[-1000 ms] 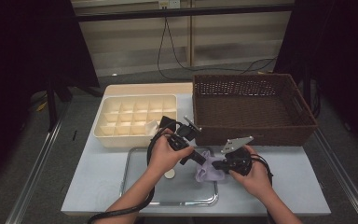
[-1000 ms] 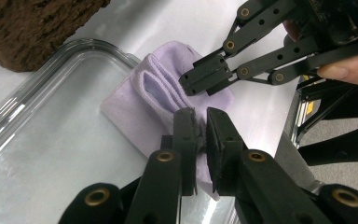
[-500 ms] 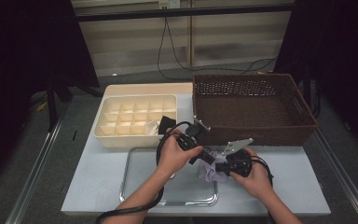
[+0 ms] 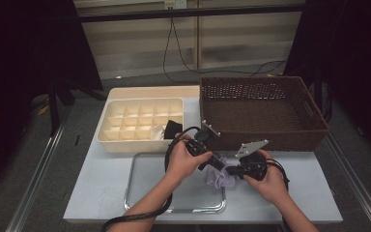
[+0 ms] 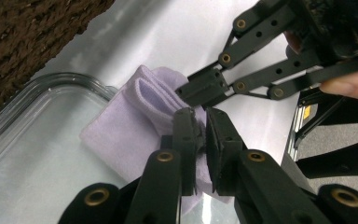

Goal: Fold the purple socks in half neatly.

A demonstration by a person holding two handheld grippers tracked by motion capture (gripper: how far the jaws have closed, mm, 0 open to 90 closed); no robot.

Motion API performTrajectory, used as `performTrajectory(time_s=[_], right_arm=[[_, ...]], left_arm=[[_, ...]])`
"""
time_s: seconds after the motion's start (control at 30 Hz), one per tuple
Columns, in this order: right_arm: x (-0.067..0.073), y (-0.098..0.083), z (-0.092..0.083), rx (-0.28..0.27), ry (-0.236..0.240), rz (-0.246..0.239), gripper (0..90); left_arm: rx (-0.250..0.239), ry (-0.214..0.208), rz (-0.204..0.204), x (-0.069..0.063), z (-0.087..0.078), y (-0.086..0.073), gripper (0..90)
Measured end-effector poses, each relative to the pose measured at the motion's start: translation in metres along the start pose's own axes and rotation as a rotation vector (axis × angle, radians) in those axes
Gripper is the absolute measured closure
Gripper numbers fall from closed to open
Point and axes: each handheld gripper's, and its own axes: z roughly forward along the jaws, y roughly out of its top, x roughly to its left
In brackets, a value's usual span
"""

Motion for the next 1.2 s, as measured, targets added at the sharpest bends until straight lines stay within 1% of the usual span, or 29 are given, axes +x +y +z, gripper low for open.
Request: performTrajectory(time_s=[0.07,0.1,0.13,0.17,0.2,0.23,0.27,0.3,0.33,0.4,0.43,0.5,0.53,0.57,0.6,0.63,0.67,0.7,0.73,0.8,0.9,0.93,0.97,1.0,1.03,1.1,1.13,1.2], right_arm=[[-0.001,-0.003,0.003,0.003,0.002,0.005,90.0],[-0.001,-0.004,0.006,0.010,0.012,0.003,90.0],[0.000,-0.005,0.008,0.005,0.015,0.008,90.0],[0.001,-0.004,0.008,0.008,0.007,0.009,90.0],[0.001,-0.004,0.009,0.007,0.010,0.001,90.0],[0.002,-0.003,0.009,0.009,0.011,0.003,90.0],[0.002,-0.003,0.010,0.002,0.014,0.000,90.0],[0.003,-0.003,0.010,0.001,0.015,-0.001,90.0],[0.003,-0.004,0.009,0.004,0.017,0.011,90.0],[0.001,-0.004,0.009,-0.001,0.018,0.009,90.0],[0.000,-0.004,0.008,-0.003,0.018,0.014,90.0],[0.000,-0.003,0.006,-0.001,0.001,0.010,89.9],[0.000,-0.003,0.004,-0.002,-0.005,0.008,89.7],[-0.001,-0.002,0.002,0.000,-0.012,0.007,89.7],[-0.002,-0.002,0.000,0.003,-0.024,0.006,89.6],[-0.003,-0.002,-0.002,-0.004,-0.022,0.007,89.5],[-0.004,-0.002,-0.004,-0.007,-0.027,0.013,89.3],[-0.006,-0.002,-0.005,-0.015,-0.029,0.014,89.3],[-0.006,-0.002,-0.007,-0.013,-0.037,0.021,88.8],[-0.008,-0.002,-0.010,-0.019,-0.048,0.022,88.1],[-0.010,-0.002,-0.013,-0.030,-0.054,0.027,87.6],[-0.010,-0.001,-0.014,-0.038,-0.049,0.026,87.3],[-0.010,-0.001,-0.015,-0.041,-0.057,0.029,87.4],[-0.011,0.000,-0.015,-0.051,-0.047,0.030,87.4],[-0.011,0.001,-0.016,-0.057,-0.050,0.028,87.1],[-0.011,0.002,-0.019,-0.064,-0.063,0.028,86.9],[-0.011,0.003,-0.020,-0.071,-0.060,0.032,86.5],[-0.011,0.004,-0.022,-0.075,-0.063,0.028,86.2]], left_arm=[[-0.005,0.001,-0.002,-0.001,0.000,0.001,83.3],[-0.004,-0.004,0.004,-0.002,0.001,0.001,83.2],[-0.010,-0.005,-0.004,-0.003,0.002,0.002,83.3],[-0.010,-0.007,0.003,-0.004,0.002,0.002,83.3],[-0.018,-0.011,0.003,-0.005,0.004,0.003,83.3],[-0.015,-0.008,0.010,-0.005,0.004,0.003,83.3],[-0.019,-0.006,0.006,-0.007,0.005,0.004,83.3],[-0.019,-0.013,0.018,-0.006,0.006,0.004,83.3],[-0.026,-0.009,0.019,-0.007,0.007,0.005,83.3],[-0.021,-0.014,0.015,-0.007,0.010,0.005,83.3],[-0.026,-0.010,0.024,-0.007,0.012,0.005,83.3],[-0.015,-0.009,0.026,-0.005,0.015,0.003,83.3],[-0.022,-0.017,0.027,-0.004,0.017,0.003,83.3],[-0.018,-0.020,0.024,-0.004,0.018,0.002,83.2],[-0.028,-0.016,0.019,-0.004,0.019,0.001,83.2],[-0.026,-0.017,0.023,-0.004,0.020,0.001,83.2],[-0.013,-0.015,0.022,-0.005,0.021,0.001,83.1],[-0.019,-0.016,0.029,-0.005,0.023,0.000,83.1],[-0.010,-0.020,0.039,-0.004,0.023,0.001,83.0],[-0.019,-0.021,0.028,-0.005,0.026,0.000,82.9],[-0.017,-0.019,0.027,-0.005,0.029,-0.001,82.2],[-0.017,-0.021,0.028,-0.005,0.031,-0.002,81.4],[-0.010,-0.026,0.034,-0.005,0.032,-0.002,80.6],[-0.017,-0.023,0.038,-0.005,0.032,-0.002,78.7],[-0.025,-0.018,0.042,-0.005,0.033,-0.003,74.2],[-0.017,-0.027,0.045,-0.005,0.030,-0.003,70.1],[-0.035,-0.021,0.048,-0.006,0.029,-0.003,66.0],[-0.045,-0.005,0.062,-0.008,0.024,-0.003,55.2]])
